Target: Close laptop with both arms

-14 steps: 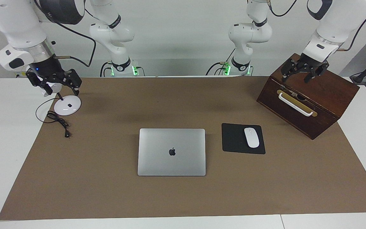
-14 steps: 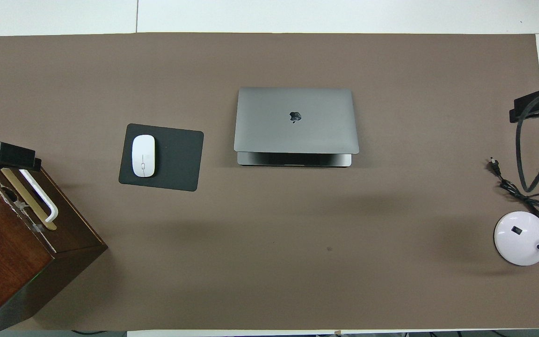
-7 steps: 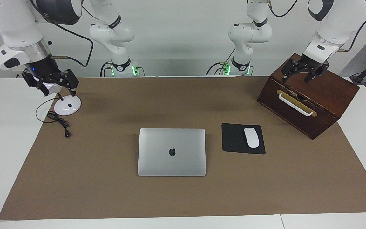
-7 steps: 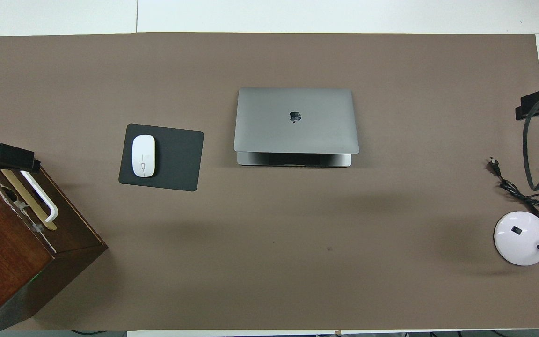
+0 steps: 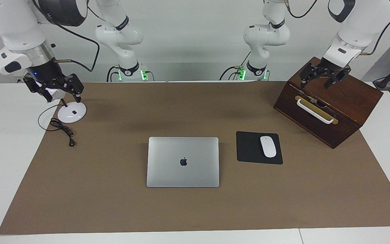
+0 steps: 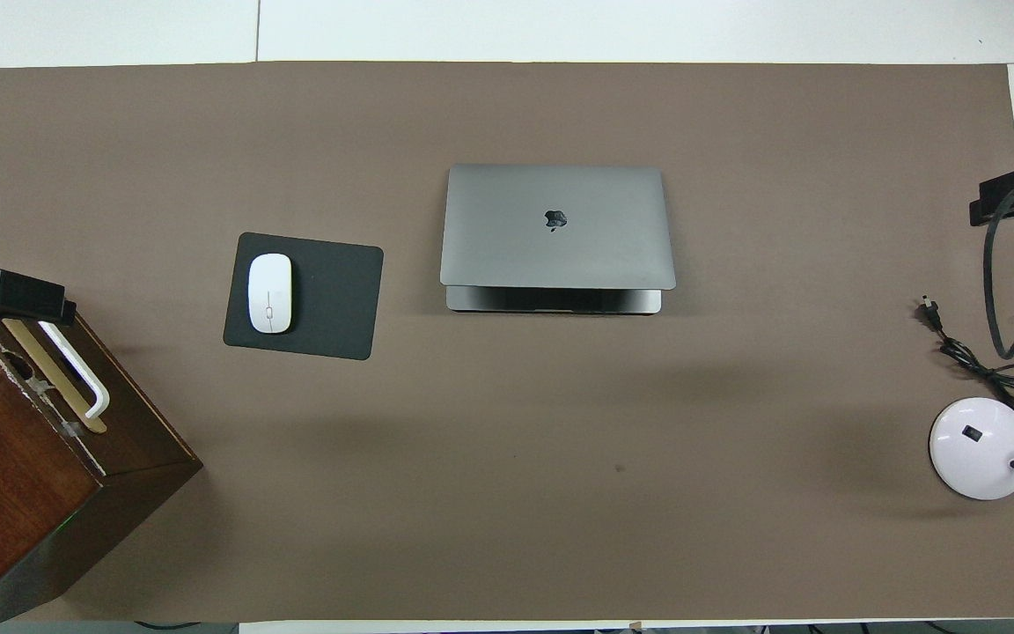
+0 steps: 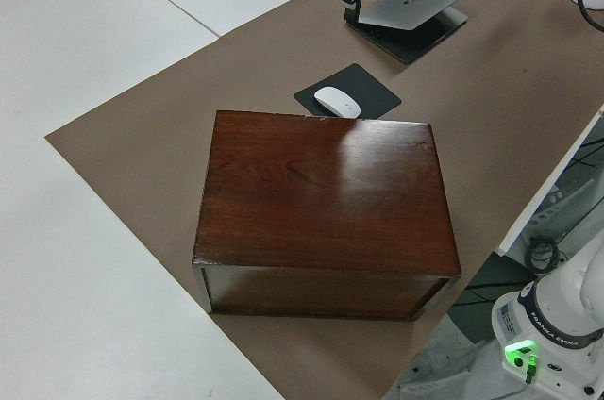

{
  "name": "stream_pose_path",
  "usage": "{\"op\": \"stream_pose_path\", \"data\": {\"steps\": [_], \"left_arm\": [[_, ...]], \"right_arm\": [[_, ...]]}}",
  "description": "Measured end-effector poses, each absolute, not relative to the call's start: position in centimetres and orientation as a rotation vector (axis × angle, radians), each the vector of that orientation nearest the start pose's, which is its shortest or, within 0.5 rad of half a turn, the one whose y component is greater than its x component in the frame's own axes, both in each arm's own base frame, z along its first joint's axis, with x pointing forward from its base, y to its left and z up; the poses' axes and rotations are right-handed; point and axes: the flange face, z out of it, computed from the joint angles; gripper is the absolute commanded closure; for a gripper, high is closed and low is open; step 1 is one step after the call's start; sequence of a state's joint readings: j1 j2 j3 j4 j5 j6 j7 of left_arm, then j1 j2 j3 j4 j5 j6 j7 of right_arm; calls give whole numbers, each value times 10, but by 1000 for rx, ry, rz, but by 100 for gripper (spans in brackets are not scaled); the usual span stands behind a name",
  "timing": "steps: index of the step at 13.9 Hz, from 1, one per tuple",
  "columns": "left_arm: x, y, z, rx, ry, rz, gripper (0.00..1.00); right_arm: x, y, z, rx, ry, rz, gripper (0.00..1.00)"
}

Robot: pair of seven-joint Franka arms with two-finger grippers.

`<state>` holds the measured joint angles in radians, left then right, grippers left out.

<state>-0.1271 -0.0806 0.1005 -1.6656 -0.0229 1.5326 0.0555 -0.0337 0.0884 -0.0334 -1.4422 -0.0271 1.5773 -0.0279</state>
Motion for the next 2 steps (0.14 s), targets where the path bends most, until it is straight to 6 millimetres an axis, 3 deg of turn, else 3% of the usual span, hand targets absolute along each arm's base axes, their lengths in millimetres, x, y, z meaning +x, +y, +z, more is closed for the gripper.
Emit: {"op": "stream_pose_path", "data": {"steps": [2], "left_arm": [[524,-14,620,-3170,132,83,0]], "right_arm": [[582,-41,635,-3172,62,-70,0]]}}
